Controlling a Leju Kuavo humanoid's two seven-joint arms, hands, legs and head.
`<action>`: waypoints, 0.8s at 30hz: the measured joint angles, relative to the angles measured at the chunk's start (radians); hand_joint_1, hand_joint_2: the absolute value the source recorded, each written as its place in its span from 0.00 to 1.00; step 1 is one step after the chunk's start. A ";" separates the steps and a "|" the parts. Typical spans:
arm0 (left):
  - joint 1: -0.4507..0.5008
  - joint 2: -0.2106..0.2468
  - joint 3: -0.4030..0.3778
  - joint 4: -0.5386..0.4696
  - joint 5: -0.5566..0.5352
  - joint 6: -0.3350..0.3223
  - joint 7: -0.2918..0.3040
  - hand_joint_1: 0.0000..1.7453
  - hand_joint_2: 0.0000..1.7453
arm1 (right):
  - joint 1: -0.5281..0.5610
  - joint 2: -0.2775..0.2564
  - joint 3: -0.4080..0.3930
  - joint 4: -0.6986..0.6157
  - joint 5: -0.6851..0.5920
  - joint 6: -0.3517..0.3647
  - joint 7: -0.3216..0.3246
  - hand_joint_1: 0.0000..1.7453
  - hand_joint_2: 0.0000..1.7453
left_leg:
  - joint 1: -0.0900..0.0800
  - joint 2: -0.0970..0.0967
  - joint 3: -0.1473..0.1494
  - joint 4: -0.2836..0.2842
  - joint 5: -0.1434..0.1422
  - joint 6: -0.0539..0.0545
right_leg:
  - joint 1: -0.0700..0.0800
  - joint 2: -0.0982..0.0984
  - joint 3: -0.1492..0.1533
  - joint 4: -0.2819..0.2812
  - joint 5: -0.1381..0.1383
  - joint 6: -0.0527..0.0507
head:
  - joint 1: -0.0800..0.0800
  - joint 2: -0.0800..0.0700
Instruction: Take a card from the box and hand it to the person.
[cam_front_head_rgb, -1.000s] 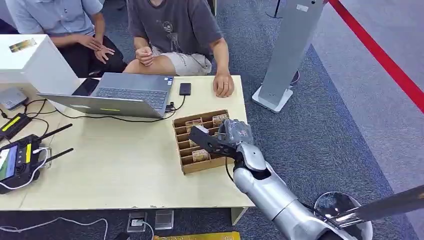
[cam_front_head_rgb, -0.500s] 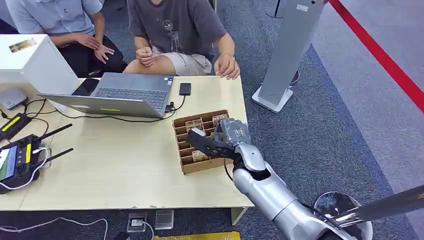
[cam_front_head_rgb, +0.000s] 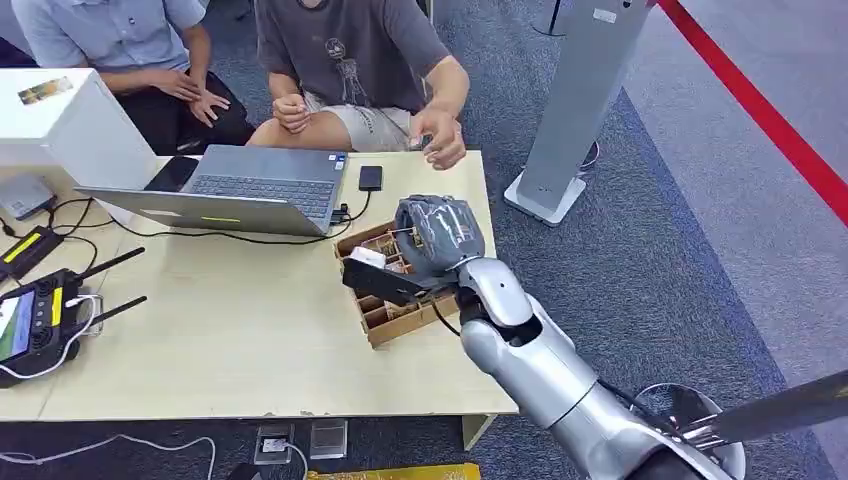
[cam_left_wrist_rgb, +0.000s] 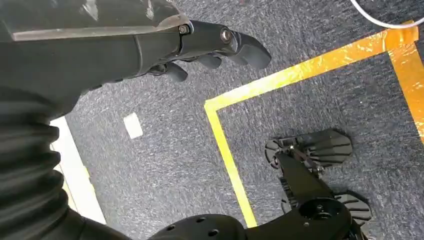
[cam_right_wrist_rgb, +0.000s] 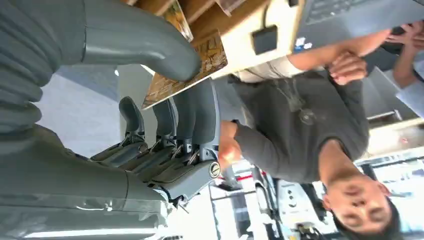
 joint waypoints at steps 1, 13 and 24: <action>0.000 0.000 0.000 0.000 0.000 0.001 0.000 0.00 1.00 | -0.015 0.000 0.001 0.000 -0.001 0.000 -0.010 0.73 1.00 | 0.000 0.000 0.000 0.000 0.000 0.000 | 0.000 0.000 0.000 0.000 0.000 0.000 | 0.000 0.000; -0.025 0.000 -0.006 0.000 -0.006 0.001 0.006 0.00 1.00 | -0.301 0.027 0.022 0.320 -0.021 -0.066 -0.156 0.73 1.00 | 0.000 -0.001 -0.002 0.000 0.001 0.000 | 0.000 -0.002 -0.001 0.001 0.001 0.000 | 0.000 0.000; -0.020 0.000 -0.012 0.000 0.009 0.002 0.005 0.00 1.00 | -0.419 0.031 0.026 0.562 -0.004 -0.079 -0.156 0.73 1.00 | 0.000 -0.001 -0.002 0.000 0.001 0.000 | 0.000 -0.001 -0.001 0.000 0.001 0.000 | 0.000 0.000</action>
